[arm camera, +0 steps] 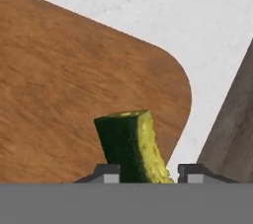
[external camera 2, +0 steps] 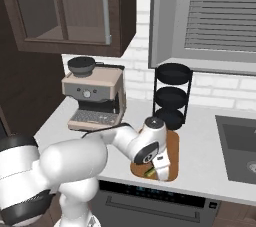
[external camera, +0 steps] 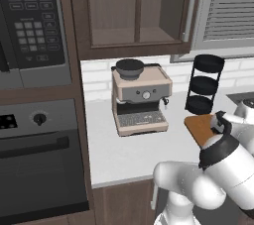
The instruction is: Pick up the sponge from the counter and clean the cutting board by briefly scrubbing or pressing down on the cutting board. Once finished, release the sponge.
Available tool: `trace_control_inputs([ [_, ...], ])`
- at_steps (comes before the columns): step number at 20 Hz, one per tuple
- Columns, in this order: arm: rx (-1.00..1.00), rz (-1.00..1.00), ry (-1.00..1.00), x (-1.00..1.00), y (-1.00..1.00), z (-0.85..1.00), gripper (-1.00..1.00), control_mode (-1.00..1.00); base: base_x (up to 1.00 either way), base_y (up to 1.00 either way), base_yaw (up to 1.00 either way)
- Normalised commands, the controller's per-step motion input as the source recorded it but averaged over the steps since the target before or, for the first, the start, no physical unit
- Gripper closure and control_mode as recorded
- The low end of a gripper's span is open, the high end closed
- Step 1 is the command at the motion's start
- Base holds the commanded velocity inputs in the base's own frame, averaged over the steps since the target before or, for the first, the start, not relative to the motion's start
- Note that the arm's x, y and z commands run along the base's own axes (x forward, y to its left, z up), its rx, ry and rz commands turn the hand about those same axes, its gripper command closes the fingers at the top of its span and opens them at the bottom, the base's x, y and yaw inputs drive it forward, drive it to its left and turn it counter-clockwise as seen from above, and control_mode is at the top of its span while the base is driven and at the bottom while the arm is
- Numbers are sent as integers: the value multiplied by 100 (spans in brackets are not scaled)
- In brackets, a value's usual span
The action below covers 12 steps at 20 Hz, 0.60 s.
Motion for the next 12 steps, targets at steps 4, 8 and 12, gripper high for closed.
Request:
trace_control_inputs([
  [4,4,0,0,3,0,46,100,-100,0,0,0],
  [8,3,0,0,27,8,16,100,-100,0,0,0],
  [12,1,0,0,55,24,0,100,-100,0,0,0],
])
